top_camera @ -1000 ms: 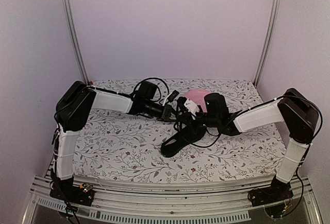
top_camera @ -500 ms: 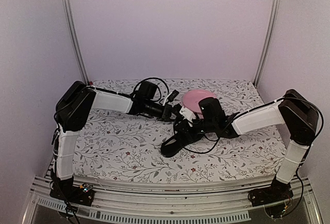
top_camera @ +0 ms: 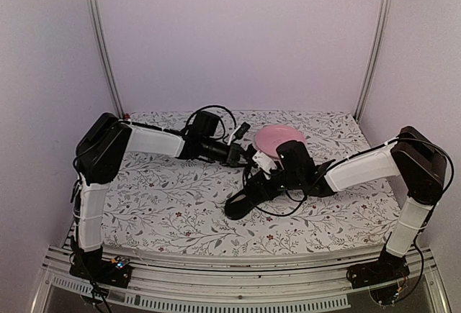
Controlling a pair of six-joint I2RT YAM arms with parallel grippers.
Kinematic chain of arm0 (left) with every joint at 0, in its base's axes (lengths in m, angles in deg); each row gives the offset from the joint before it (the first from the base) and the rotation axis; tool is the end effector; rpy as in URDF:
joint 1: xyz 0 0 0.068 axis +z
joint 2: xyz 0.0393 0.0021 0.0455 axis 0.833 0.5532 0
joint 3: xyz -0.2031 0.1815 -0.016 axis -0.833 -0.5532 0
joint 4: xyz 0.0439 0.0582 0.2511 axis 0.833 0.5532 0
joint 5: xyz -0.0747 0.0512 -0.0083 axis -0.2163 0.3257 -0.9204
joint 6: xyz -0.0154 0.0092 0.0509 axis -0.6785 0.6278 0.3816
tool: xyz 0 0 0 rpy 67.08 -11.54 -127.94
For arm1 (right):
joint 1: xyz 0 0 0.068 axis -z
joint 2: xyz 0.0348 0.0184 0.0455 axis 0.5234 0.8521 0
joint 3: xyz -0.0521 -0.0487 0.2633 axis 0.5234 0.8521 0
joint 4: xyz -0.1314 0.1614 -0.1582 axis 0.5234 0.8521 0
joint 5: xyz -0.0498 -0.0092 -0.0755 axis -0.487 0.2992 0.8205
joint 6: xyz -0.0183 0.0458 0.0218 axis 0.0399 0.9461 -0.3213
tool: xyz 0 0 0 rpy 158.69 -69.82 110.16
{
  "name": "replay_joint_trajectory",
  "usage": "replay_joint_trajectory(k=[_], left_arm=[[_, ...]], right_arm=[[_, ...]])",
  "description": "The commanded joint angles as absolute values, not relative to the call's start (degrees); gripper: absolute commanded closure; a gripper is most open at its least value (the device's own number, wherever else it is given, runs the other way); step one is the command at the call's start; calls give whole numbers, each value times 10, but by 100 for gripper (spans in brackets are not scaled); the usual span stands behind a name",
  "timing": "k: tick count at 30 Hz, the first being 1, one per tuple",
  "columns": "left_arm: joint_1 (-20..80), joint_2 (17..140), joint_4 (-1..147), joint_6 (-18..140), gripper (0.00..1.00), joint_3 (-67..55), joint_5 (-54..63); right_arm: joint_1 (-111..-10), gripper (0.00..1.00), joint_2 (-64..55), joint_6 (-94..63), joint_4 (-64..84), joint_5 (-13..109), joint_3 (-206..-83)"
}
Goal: Tie the shoes
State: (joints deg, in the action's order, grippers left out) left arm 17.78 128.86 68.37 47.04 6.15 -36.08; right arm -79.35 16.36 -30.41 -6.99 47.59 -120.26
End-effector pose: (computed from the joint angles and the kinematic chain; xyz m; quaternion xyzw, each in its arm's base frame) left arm 0.3567 -0.3194 0.1587 0.2861 0.7767 -0.5347 0.1702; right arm 0.2429 0.2753 0.1572 -0.4425 0.7633 0.2179 0.4172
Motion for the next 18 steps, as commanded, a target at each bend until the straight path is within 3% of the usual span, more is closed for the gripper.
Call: replay_joint_trajectory(k=[1, 18], left_arm=[[170, 1265, 672, 474, 100, 56, -366], [168, 1263, 670, 470, 100, 58, -367]], right_arm=[[-795, 98, 134, -270, -123, 532, -1196], [-798, 98, 177, -352, -233, 524, -1172]])
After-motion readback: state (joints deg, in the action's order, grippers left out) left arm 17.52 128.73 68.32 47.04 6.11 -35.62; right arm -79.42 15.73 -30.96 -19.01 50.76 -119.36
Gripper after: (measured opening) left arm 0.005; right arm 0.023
